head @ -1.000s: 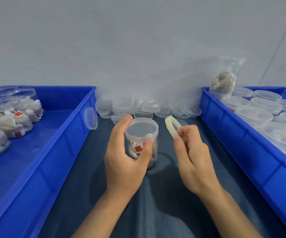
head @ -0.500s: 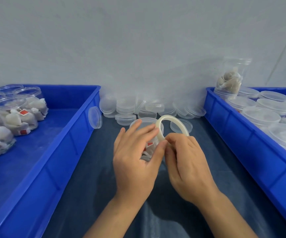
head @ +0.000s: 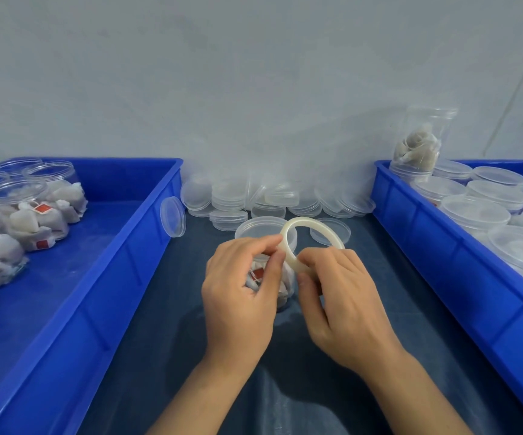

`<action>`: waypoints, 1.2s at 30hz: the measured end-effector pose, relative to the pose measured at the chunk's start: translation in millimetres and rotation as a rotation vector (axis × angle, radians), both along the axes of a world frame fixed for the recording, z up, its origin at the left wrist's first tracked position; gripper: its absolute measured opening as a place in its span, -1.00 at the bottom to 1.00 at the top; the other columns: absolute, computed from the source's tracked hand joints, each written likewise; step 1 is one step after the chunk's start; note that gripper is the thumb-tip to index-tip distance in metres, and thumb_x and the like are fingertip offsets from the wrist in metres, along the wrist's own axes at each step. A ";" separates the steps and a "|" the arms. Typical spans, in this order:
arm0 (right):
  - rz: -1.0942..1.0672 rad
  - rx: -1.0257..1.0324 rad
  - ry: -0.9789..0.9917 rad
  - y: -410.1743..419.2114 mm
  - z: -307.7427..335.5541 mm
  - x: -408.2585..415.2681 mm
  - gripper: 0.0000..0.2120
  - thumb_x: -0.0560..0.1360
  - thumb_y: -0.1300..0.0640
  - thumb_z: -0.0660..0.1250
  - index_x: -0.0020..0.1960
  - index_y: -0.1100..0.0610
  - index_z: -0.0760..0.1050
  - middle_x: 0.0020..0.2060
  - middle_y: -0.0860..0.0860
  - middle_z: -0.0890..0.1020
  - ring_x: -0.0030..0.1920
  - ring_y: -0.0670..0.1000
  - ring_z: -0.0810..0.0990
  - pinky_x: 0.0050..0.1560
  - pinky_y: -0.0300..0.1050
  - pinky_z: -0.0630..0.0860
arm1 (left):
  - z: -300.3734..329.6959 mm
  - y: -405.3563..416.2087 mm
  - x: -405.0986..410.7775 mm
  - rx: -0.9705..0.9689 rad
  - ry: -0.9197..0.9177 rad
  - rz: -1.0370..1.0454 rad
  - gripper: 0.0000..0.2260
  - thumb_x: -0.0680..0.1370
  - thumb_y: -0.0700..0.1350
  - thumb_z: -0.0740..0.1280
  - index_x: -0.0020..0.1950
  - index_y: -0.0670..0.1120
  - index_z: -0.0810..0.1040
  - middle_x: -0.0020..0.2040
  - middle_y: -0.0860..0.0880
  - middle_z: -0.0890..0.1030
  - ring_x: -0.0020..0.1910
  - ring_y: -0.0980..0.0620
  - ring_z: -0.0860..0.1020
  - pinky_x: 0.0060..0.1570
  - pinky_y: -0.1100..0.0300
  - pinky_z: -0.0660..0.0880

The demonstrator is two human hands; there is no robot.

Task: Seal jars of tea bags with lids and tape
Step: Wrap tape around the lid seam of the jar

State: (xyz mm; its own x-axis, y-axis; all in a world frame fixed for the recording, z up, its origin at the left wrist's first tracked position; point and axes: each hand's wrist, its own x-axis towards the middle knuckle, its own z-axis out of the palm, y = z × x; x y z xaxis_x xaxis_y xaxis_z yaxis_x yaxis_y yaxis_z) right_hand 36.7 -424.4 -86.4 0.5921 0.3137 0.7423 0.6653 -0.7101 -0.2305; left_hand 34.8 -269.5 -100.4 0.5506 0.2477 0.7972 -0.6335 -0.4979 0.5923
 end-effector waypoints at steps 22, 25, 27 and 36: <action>-0.040 0.084 -0.005 1.5 -4.8 3.7 -0.93 0.60 0.24 0.30 0.07 0.14 0.48 -0.21 -0.02 0.53 -0.21 0.06 0.44 -0.11 0.03 0.44 | 0.0 2.6 1.7 0.188 0.039 0.116 -0.72 0.57 -0.03 0.48 0.23 -0.10 0.65 0.08 0.02 0.57 0.11 -0.03 0.49 0.15 0.19 0.43; -0.043 0.069 -0.006 1.9 -4.0 2.7 -0.94 0.60 0.22 0.32 0.07 0.15 0.50 -0.19 -0.03 0.54 -0.20 0.04 0.43 -0.10 -0.02 0.41 | -1.7 3.0 2.7 0.237 0.004 0.153 -0.80 0.57 -0.01 0.49 0.13 -0.08 0.70 0.05 0.01 0.55 0.06 -0.02 0.48 0.07 0.14 0.45; -0.037 0.052 0.005 1.9 -3.4 1.9 -0.94 0.60 0.23 0.31 0.06 0.16 0.51 -0.18 -0.03 0.55 -0.21 0.05 0.45 -0.10 -0.01 0.42 | -2.8 2.9 3.6 0.240 -0.018 0.176 -0.86 0.58 -0.03 0.49 0.06 -0.08 0.72 0.02 0.02 0.55 0.03 -0.02 0.48 0.01 0.07 0.47; -0.089 0.018 -0.001 0.6 -1.2 0.8 -0.93 0.57 0.25 0.32 0.04 0.16 0.54 -0.21 -0.01 0.56 -0.23 0.09 0.47 -0.14 0.05 0.48 | -5.5 4.0 4.5 0.256 -0.068 0.216 -0.91 0.60 -0.08 0.49 -0.03 -0.09 0.74 -0.04 0.00 0.57 -0.02 -0.05 0.50 -0.10 -0.13 0.49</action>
State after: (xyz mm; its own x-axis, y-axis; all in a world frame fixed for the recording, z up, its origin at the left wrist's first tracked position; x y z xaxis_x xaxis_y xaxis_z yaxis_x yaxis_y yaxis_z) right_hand 37.6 -423.8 -87.6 0.6166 0.2462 0.7478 0.5998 -0.7622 -0.2436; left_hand 39.3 -265.5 -105.9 0.4502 0.1400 0.8819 -0.5310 -0.7521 0.3904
